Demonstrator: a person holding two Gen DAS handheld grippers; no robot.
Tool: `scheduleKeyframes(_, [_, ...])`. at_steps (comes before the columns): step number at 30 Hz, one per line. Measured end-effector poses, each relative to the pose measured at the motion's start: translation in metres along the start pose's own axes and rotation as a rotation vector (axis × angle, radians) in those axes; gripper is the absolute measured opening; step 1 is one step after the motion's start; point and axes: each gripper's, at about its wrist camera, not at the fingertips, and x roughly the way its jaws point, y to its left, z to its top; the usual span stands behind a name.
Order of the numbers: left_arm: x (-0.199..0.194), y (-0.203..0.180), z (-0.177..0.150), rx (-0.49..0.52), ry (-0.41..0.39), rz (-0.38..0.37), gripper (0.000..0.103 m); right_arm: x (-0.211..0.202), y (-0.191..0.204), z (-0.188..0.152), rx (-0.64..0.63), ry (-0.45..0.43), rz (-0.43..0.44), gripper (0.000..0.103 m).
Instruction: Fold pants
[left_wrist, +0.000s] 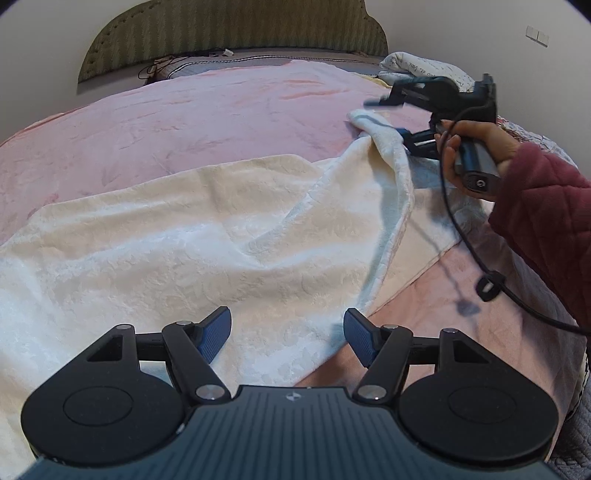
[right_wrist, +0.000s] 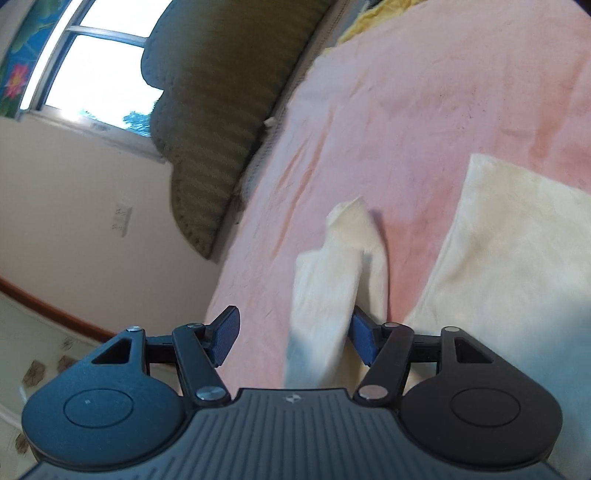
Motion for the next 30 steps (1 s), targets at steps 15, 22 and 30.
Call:
scheduleKeyframes(15, [0.008,-0.074,0.029,0.257,-0.184,-0.054,0.077,-0.095,0.093,0.019,-0.263,-0.081,0.205,0.006])
scheduleKeyframes(22, [0.050,-0.081,0.037,0.219,-0.110,0.039,0.014,-0.118,0.085,0.018,-0.235,-0.101,0.228,0.006])
scheduleKeyframes(30, [-0.010,-0.047,0.050,-0.044,-0.456,0.251,0.008,-0.129,0.108,0.021,-0.316,-0.143,0.407,0.006])
